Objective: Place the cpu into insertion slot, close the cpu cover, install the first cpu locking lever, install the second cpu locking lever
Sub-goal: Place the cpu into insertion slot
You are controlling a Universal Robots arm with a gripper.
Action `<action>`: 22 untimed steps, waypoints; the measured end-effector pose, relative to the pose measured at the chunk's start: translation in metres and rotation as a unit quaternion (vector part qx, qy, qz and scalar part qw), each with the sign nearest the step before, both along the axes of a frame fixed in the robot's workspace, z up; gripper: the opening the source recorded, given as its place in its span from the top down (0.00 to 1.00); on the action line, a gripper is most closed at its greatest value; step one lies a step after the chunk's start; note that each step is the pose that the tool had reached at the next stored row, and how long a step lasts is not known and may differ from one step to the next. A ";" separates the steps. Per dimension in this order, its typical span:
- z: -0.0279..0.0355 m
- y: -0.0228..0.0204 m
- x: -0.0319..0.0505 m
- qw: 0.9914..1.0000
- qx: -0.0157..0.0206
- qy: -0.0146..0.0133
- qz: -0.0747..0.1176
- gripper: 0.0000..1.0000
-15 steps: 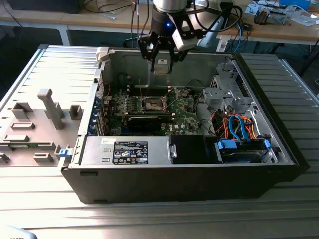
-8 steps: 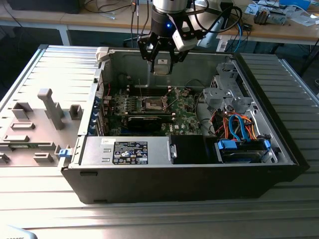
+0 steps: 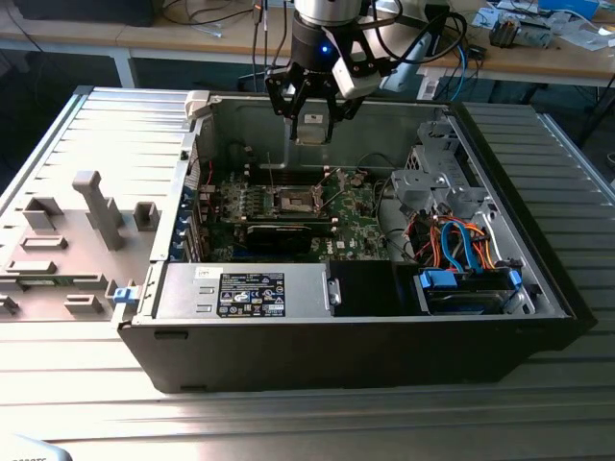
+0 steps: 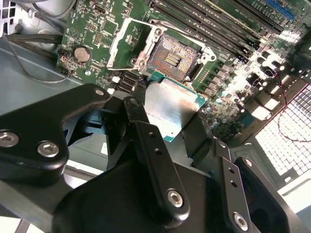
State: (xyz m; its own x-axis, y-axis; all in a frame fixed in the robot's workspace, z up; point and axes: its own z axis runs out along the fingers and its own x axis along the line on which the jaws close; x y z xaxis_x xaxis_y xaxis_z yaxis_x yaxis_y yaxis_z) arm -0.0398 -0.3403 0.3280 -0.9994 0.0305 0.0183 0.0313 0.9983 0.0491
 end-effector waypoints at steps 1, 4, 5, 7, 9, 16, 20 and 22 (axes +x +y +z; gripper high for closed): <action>0.0000 0.0000 0.0000 1.000 0.000 0.000 -0.002 0.46; -0.0001 0.0000 0.0000 1.000 0.000 0.000 -0.006 0.46; -0.0001 0.0000 0.0000 1.000 0.000 0.000 -0.007 0.46; -0.0002 0.0000 0.0000 1.000 0.000 0.000 -0.009 0.46; -0.0003 0.0000 0.0000 1.000 -0.001 0.000 -0.011 0.46; -0.0005 0.0000 0.0000 1.000 -0.002 0.000 -0.016 0.46; -0.0006 0.0000 0.0000 1.000 -0.002 0.000 -0.018 0.46; -0.0007 0.0000 0.0000 1.000 -0.002 0.000 -0.020 0.46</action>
State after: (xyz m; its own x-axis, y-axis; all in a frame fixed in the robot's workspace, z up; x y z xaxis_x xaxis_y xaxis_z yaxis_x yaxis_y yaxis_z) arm -0.0399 -0.3403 0.3274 -0.9974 0.0701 0.0180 0.0708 0.9965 0.0445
